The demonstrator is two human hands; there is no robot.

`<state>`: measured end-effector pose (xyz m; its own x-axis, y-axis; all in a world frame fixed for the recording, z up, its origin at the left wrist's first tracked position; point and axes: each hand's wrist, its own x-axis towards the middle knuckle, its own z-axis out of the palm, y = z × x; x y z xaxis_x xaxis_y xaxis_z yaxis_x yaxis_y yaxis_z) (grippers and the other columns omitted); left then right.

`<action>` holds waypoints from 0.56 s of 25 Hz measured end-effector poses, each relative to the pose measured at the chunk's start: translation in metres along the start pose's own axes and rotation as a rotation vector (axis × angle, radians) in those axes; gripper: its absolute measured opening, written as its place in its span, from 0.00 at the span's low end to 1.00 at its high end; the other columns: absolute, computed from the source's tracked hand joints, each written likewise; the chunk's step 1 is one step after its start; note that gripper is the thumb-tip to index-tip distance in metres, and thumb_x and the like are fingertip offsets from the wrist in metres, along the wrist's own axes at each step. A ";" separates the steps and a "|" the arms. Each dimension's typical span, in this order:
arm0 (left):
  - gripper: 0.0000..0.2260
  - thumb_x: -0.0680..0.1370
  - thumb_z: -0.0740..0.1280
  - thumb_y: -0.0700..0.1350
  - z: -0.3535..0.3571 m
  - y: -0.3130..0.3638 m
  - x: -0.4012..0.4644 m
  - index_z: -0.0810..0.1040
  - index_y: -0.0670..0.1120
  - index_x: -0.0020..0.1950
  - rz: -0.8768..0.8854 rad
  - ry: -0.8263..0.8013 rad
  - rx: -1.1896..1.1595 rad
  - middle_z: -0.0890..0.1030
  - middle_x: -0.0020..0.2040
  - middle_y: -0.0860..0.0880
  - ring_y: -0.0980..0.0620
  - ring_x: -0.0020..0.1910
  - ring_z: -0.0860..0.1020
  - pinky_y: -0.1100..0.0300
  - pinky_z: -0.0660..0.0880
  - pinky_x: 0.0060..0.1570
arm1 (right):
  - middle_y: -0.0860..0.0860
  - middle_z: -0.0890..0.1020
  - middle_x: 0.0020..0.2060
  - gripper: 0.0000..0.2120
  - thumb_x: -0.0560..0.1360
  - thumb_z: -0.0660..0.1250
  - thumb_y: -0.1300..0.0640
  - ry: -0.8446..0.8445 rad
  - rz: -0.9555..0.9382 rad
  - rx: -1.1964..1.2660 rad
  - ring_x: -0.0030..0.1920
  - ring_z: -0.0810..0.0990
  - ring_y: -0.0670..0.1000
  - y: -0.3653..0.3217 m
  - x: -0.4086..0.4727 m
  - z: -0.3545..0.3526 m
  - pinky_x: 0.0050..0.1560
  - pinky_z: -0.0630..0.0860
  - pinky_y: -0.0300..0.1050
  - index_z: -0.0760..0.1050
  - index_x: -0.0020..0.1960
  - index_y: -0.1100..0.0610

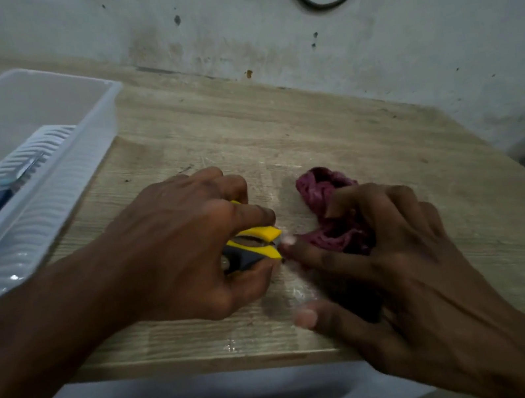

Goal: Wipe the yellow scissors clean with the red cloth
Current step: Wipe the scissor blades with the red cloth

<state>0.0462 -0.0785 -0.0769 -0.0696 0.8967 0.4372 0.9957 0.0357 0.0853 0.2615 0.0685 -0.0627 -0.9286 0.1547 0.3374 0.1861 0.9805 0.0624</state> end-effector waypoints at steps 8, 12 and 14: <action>0.23 0.72 0.61 0.68 0.002 0.000 0.001 0.81 0.61 0.62 0.002 0.016 0.004 0.78 0.48 0.56 0.50 0.47 0.78 0.52 0.77 0.42 | 0.58 0.67 0.69 0.40 0.68 0.51 0.16 -0.058 0.059 -0.046 0.70 0.65 0.61 -0.006 -0.003 0.003 0.65 0.64 0.59 0.68 0.75 0.31; 0.24 0.71 0.61 0.68 0.003 0.001 0.002 0.81 0.61 0.62 0.006 0.010 0.030 0.78 0.48 0.56 0.50 0.47 0.78 0.55 0.76 0.41 | 0.59 0.68 0.67 0.40 0.68 0.48 0.16 -0.085 0.047 -0.108 0.70 0.66 0.64 -0.004 -0.013 -0.004 0.65 0.64 0.62 0.62 0.77 0.29; 0.24 0.72 0.61 0.68 0.002 0.001 0.001 0.81 0.61 0.61 -0.007 0.013 0.036 0.78 0.48 0.56 0.50 0.47 0.78 0.56 0.74 0.40 | 0.59 0.67 0.67 0.43 0.66 0.48 0.15 -0.092 0.071 -0.101 0.71 0.65 0.65 -0.007 -0.009 -0.001 0.67 0.63 0.63 0.62 0.77 0.30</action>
<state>0.0469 -0.0768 -0.0779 -0.0768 0.8908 0.4479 0.9968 0.0577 0.0560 0.2686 0.0601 -0.0652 -0.9363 0.2386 0.2576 0.2798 0.9502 0.1372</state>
